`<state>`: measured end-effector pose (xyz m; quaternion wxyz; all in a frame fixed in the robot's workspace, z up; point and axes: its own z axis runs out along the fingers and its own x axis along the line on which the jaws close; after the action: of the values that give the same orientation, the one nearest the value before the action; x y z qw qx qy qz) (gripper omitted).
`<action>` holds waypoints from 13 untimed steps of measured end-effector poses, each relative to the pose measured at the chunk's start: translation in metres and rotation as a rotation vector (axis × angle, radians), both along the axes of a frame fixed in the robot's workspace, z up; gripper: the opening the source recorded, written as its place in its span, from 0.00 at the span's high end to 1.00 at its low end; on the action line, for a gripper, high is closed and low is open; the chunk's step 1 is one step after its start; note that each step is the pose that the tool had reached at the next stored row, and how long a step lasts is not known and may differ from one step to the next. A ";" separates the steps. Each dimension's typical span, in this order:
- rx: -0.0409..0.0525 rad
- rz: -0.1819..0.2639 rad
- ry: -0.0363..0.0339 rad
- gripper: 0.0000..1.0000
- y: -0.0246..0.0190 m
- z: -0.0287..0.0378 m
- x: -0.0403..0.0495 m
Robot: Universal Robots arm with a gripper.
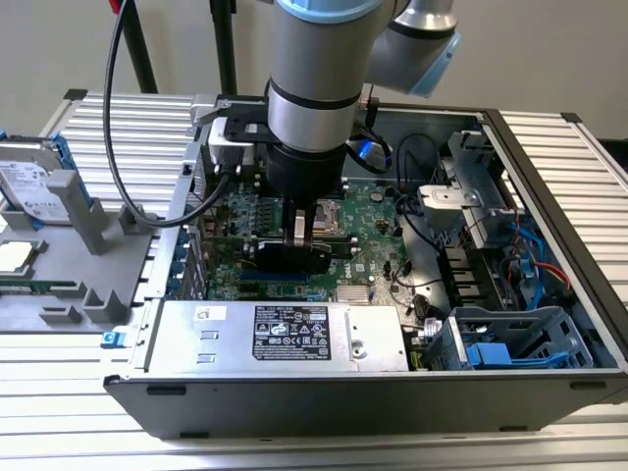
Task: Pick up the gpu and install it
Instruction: 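Insert the gpu into the slot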
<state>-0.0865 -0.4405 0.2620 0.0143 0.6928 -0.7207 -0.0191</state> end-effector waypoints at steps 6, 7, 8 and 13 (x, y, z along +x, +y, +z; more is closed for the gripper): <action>0.0000 0.000 0.0000 1.00 0.0000 -0.0022 -0.0003; 0.0000 0.000 0.0000 1.00 0.0000 -0.0029 -0.0004; 0.0000 0.000 0.0000 1.00 0.0000 -0.0033 -0.0005; -0.0001 0.000 0.0000 1.00 0.0002 -0.0054 -0.0010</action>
<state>-0.0875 -0.4402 0.2566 0.0143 0.6928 -0.7207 -0.0190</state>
